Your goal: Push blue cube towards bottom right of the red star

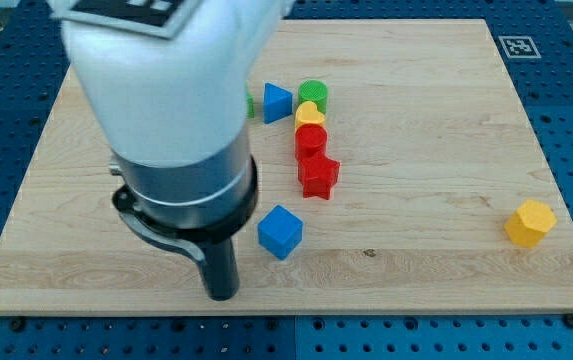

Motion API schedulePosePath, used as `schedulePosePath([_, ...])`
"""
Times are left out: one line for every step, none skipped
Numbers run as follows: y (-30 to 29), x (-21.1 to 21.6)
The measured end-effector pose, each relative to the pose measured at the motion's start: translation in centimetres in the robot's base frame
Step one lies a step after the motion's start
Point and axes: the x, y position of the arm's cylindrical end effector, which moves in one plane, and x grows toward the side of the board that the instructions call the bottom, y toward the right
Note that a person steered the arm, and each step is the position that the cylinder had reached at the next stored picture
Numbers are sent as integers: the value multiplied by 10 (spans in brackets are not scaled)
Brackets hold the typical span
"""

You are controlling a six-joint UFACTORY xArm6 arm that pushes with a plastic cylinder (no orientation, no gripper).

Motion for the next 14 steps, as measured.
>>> schedulePosePath([-23, -11])
schedulePosePath([-24, -31])
schedulePosePath([-13, -57])
schedulePosePath([10, -45])
schedulePosePath([17, 1])
schedulePosePath([8, -1])
schedulePosePath([-7, -20])
schedulePosePath([-7, -46])
schedulePosePath([-7, -60])
schedulePosePath([5, -60])
schedulePosePath([22, -56])
schedulePosePath([23, -55])
schedulePosePath([32, -52])
schedulePosePath([33, -54])
